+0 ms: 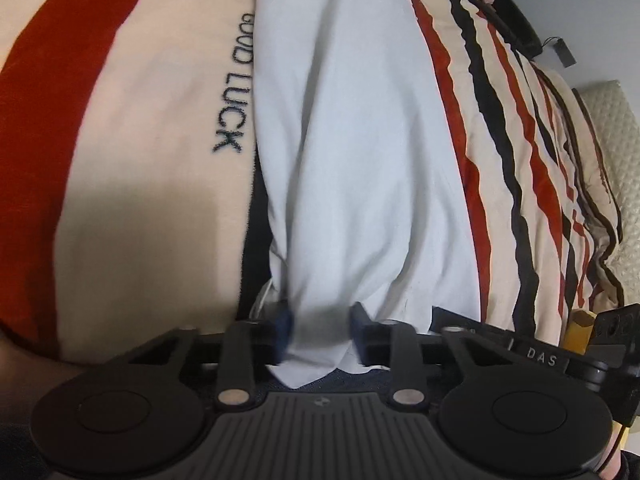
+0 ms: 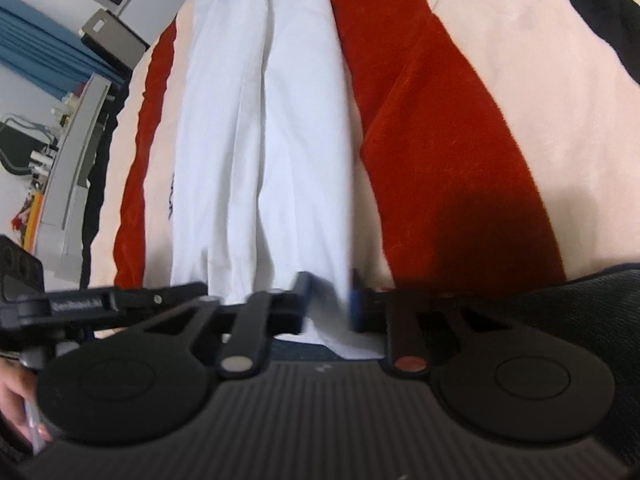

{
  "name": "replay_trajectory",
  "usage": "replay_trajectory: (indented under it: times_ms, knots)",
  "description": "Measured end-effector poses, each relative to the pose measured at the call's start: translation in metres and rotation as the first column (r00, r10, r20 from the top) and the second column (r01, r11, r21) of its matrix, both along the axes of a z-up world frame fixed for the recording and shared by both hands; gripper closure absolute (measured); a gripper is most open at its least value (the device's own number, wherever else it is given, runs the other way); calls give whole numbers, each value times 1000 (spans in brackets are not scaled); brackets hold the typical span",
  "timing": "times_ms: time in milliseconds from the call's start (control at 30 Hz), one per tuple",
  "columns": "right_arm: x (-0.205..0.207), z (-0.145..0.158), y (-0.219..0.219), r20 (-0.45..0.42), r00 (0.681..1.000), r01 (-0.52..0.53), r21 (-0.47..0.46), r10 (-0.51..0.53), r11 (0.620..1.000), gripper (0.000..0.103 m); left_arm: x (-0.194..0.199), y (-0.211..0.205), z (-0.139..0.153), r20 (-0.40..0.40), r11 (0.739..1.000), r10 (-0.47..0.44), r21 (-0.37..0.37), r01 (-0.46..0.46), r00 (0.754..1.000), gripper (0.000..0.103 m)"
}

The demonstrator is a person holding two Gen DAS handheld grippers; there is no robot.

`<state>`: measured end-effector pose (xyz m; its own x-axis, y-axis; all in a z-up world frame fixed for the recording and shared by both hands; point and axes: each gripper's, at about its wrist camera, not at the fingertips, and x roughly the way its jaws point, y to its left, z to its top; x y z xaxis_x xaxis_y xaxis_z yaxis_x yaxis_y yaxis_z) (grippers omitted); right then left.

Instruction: Fold clothes

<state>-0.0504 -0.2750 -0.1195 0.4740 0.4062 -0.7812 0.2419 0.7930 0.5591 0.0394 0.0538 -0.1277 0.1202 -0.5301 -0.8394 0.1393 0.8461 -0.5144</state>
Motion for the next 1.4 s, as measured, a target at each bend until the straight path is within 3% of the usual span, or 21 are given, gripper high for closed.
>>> replay_trajectory:
  times_ms: [33,100,233,333,500,667,867,967,1100,1233,1400]
  knots:
    - [-1,0,-3,7,1000,13,11,-13,1000,93,0,3,3,-2,1000,8,-13,-8,1000,90]
    - [-3,6,-11,53,998,34,53,-36,998,97,-2,11,11,10,998,25,-58,-24,1000,95]
    - [-7,32,-35,148,982,98,145,-120,985,97,-4,29,44,64,980,49,-195,-36,997,97]
    - [-10,68,-45,241,959,109,187,-153,976,97,-7,45,79,123,955,98,-290,-58,988,98]
    - [-23,134,-54,385,907,99,196,-169,976,97,-22,64,141,211,919,182,-383,-90,961,99]
    - [-47,160,-50,434,887,89,173,-157,981,98,-51,91,172,208,881,241,-458,-123,948,99]
    - [-52,117,-44,337,921,129,207,-195,970,98,-61,105,150,133,884,241,-439,-161,961,99]
    - [-31,95,-49,283,932,167,220,-226,961,97,-38,102,134,100,891,251,-411,-190,963,99]
    - [17,88,-49,266,930,201,208,-253,957,97,15,82,123,108,901,278,-374,-220,954,99]
    - [78,88,-53,285,917,228,197,-278,954,97,76,58,124,207,915,320,-320,-245,925,99]
    - [164,77,-57,371,891,223,145,-262,964,97,141,30,128,401,935,330,-261,-239,855,99]
